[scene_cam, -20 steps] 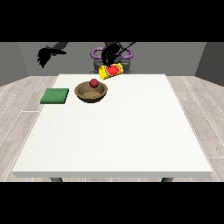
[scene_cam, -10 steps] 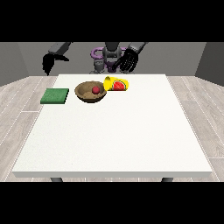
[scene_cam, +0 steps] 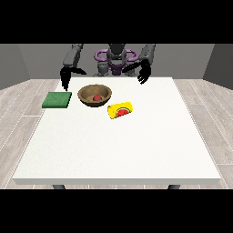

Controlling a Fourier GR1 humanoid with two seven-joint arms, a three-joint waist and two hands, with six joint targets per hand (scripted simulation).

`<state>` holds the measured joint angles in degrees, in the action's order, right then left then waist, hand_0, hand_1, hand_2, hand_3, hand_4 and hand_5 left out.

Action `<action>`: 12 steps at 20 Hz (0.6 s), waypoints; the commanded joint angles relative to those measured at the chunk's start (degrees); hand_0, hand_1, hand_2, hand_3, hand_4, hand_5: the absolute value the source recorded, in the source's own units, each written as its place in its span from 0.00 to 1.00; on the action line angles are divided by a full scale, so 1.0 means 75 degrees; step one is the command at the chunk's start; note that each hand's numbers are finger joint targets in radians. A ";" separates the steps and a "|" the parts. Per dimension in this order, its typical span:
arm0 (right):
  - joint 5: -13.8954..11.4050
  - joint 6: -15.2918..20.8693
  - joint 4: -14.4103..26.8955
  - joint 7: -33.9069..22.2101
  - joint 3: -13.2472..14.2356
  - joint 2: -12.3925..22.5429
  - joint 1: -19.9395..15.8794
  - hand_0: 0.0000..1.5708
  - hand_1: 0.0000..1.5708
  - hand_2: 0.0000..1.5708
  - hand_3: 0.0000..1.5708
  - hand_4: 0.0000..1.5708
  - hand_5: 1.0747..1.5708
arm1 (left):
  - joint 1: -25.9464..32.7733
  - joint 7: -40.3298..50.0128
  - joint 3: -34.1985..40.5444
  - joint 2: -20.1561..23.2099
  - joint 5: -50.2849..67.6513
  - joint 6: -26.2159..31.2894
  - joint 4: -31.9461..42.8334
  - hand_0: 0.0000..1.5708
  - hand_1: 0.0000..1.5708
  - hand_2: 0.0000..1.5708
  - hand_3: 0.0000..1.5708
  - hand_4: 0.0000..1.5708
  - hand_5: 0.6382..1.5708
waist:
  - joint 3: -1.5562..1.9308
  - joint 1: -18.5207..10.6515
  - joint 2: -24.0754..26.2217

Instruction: Pick the cup and pour the ball into the bowl, then pick the bowl and place it on the pad

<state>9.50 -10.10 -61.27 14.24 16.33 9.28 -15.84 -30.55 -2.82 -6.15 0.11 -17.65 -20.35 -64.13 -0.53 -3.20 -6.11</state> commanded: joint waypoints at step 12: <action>-0.0205 0.1184 0.2058 0.0930 -0.0071 -0.0491 -0.1026 0.00 0.00 0.00 0.00 0.16 0.99 | 0.1130 -0.1318 0.0788 0.0728 0.1533 0.1995 -0.0764 0.00 0.00 0.00 0.00 0.00 0.99 | 0.0073 -0.0350 -0.0025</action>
<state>8.74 -2.65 -51.06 19.13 16.78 6.18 -22.01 -23.29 -14.68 -1.01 4.68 -6.89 -7.13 -68.05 -0.03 -6.23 -7.94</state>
